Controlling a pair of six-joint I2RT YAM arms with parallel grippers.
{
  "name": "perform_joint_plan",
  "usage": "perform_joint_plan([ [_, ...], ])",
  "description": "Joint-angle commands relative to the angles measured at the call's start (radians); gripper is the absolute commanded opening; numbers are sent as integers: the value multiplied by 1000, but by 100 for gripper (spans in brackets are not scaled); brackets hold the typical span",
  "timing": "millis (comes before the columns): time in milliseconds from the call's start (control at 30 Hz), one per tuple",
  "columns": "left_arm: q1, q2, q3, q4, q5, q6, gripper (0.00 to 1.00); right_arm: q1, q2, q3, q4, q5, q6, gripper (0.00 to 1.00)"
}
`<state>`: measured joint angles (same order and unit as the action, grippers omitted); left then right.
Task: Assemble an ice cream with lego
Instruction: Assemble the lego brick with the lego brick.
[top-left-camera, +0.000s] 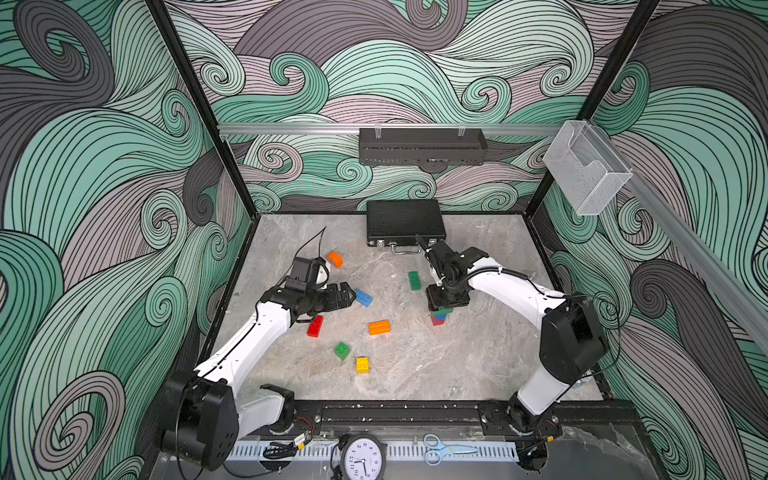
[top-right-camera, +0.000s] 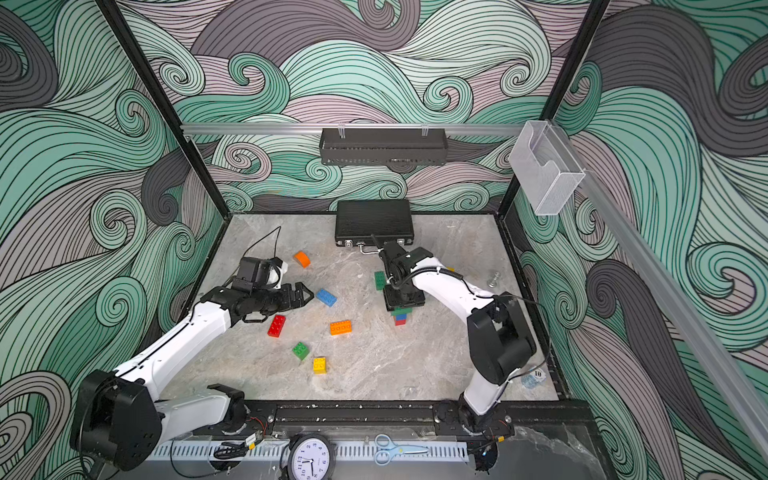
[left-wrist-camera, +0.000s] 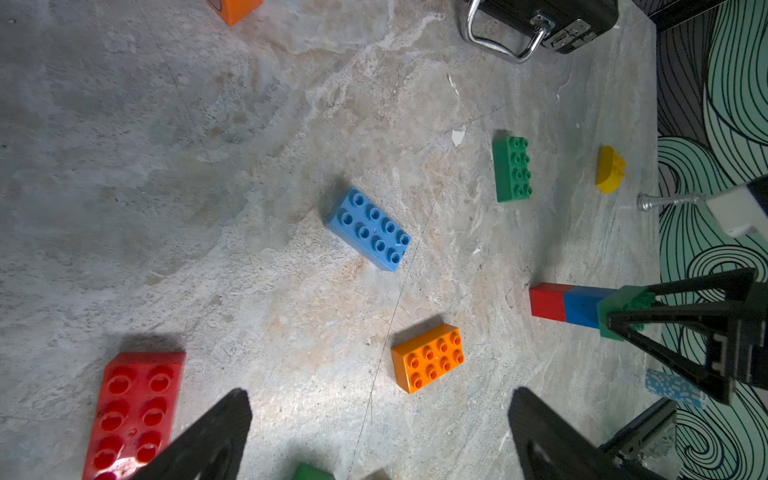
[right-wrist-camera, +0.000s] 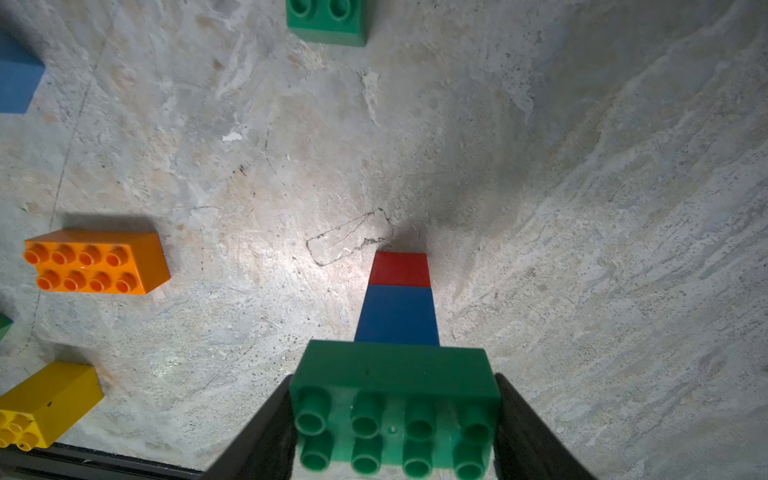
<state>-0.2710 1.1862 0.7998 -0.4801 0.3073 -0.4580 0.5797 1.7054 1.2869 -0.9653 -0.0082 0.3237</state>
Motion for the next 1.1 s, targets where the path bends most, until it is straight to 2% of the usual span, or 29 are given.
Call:
perform_joint_plan([
  [0, -5, -19, 2, -26, -7, 5, 97, 9, 103, -101, -60, -19, 41, 60],
  [333, -4, -22, 1, -27, -11, 3, 97, 8, 100, -57, -130, -40, 225, 59],
  [433, -4, -30, -1, -28, -15, 1, 97, 9, 85, -42, -134, -2, 265, 59],
  [767, -5, -46, -2, -43, -28, 12, 97, 6, 50, -11, -133, 37, 272, 69],
  [1067, -5, -53, -1, -47, -39, 13, 97, 5, 32, 27, -131, 38, 278, 72],
])
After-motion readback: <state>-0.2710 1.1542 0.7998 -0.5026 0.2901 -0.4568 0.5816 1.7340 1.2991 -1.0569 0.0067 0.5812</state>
